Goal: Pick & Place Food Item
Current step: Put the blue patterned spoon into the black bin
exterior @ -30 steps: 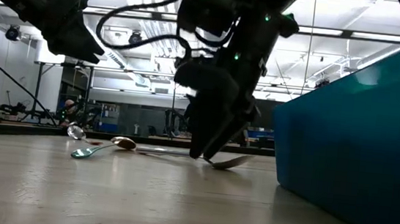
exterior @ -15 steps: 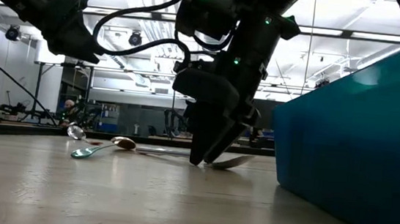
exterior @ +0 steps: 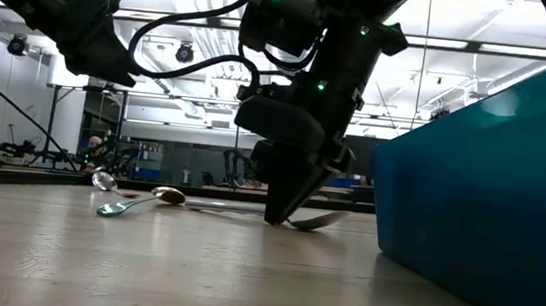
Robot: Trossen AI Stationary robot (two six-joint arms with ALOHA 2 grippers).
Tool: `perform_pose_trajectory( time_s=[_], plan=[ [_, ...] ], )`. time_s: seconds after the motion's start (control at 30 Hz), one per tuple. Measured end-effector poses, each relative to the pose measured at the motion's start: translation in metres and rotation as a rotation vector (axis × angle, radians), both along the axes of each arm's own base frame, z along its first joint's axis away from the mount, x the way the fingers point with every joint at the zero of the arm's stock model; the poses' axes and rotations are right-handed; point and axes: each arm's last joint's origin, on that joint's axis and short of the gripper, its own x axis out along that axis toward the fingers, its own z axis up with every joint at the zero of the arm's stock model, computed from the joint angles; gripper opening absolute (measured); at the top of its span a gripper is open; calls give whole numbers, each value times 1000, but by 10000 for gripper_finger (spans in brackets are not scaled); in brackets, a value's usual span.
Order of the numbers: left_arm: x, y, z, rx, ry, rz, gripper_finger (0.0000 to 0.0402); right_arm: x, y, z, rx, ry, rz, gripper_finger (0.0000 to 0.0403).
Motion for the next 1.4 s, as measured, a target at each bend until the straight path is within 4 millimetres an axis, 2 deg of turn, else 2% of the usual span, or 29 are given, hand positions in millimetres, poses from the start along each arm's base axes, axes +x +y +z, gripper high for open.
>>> perform_pose_trajectory(
  time_s=[0.13, 0.23, 0.93, 1.2, 1.4],
  plan=[
    [0, 0, 0, 0, 0, 0, 298, 0, 0, 0, 1, -2, 0, 32],
    [0, 0, 0, 0, 0, 0, 298, 0, 0, 0, 1, -3, 0, 17],
    [0, 0, 0, 0, 0, 0, 298, -1, 0, 5, 4, -12, 21, 26],
    [0, 0, 0, 0, 1, -1, 298, -6, 1, 29, -11, -38, 88, 27],
    [0, 0, 0, 0, 1, -1, 298, -21, 3, 74, -43, -97, 194, 27]
  ],
)
